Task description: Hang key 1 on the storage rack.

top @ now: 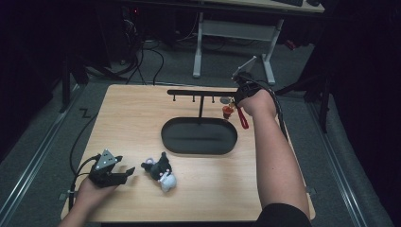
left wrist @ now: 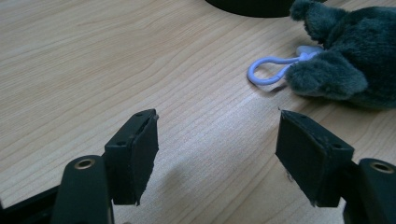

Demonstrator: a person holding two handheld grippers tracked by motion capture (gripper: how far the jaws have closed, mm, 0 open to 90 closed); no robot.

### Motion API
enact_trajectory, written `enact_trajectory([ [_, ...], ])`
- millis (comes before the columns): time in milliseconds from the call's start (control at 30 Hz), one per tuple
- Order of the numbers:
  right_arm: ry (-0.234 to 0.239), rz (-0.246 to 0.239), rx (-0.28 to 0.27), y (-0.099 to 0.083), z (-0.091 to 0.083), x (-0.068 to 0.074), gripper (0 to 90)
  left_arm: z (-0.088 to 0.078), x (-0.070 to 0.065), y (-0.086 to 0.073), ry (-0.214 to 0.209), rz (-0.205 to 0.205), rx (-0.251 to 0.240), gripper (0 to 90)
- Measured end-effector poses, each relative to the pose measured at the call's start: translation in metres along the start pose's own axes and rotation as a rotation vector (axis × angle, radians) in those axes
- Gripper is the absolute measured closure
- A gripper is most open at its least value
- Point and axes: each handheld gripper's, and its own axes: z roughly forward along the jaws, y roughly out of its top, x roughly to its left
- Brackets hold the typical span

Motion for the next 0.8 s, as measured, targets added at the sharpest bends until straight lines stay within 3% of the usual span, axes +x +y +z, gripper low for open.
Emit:
enact_trajectory([
  [467, -0.008, 0.0, 0.004, -0.009, 0.009, -0.001, 64.0, 0.001, 0.0, 0.0, -0.002, -0.003, -0.002, 30.0],
  [667, 0.0, 0.018, -0.013, -0.021, 0.003, -0.004, 56.3, 0.001, 0.0, 0.001, -0.013, -0.004, 0.0, 30.0],
  [800, 0.002, -0.006, -0.049, -0.036, -0.002, 0.004, 47.2, 0.003, -0.001, 0.002, -0.024, -0.007, 0.002, 30.9],
])
